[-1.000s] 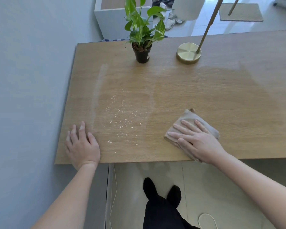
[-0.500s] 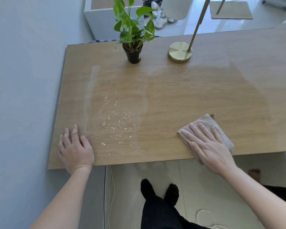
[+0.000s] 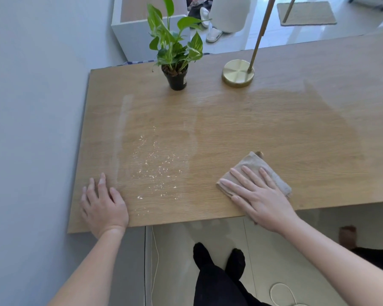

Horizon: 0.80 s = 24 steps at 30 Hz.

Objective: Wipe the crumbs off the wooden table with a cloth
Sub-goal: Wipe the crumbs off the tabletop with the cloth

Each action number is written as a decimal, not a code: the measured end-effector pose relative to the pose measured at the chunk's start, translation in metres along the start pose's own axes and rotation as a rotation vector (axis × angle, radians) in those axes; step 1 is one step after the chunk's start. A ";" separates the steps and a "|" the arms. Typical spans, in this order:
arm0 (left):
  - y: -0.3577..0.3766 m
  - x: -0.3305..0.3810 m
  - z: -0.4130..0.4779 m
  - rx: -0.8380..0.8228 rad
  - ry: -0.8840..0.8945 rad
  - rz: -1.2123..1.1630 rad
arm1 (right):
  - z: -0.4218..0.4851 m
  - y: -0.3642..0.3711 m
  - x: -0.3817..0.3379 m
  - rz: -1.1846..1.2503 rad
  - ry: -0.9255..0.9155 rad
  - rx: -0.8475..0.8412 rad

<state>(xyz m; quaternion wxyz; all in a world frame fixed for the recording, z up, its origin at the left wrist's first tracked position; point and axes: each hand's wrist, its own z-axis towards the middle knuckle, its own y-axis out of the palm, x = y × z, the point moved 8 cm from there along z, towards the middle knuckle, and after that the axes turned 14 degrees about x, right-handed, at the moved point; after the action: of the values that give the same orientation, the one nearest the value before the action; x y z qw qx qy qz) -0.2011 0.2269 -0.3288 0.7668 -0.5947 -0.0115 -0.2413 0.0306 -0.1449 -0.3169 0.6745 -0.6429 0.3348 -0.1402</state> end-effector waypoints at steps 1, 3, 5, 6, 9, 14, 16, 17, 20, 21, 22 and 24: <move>0.000 0.000 0.000 0.001 0.001 0.002 | -0.006 -0.004 0.012 -0.010 -0.002 -0.003; 0.000 0.000 0.001 0.001 0.004 0.002 | -0.001 -0.011 0.033 -0.032 0.055 0.019; -0.001 0.001 0.001 0.006 0.008 0.000 | 0.023 -0.017 0.045 -0.033 0.173 0.058; -0.001 0.001 0.001 0.012 0.010 -0.002 | 0.039 -0.018 0.047 -0.024 0.246 0.080; -0.002 0.001 0.002 0.025 0.006 -0.008 | 0.090 -0.012 0.034 0.003 0.476 0.148; -0.001 0.000 0.002 0.013 0.002 0.006 | 0.122 0.012 -0.046 0.030 0.316 0.136; -0.002 0.000 0.001 0.010 0.000 0.005 | 0.102 0.017 -0.066 0.034 0.126 0.078; -0.003 0.001 0.002 0.009 0.002 0.005 | 0.088 0.017 -0.065 0.027 0.045 0.047; -0.001 -0.001 0.002 -0.004 0.002 0.009 | 0.057 0.006 -0.030 0.012 -0.044 0.011; -0.001 -0.001 0.002 -0.012 0.000 0.010 | 0.053 0.001 -0.014 0.008 -0.019 0.013; 0.000 -0.002 0.001 -0.022 -0.001 0.012 | 0.055 -0.005 0.001 0.004 0.024 0.020; 0.001 -0.001 0.002 -0.035 -0.002 0.012 | 0.070 -0.013 0.018 -0.010 0.123 0.050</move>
<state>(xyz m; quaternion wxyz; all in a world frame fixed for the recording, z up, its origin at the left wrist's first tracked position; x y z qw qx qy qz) -0.2015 0.2289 -0.3295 0.7578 -0.6082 -0.0045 -0.2363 0.0914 -0.1039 -0.3134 0.6679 -0.6176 0.3688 -0.1910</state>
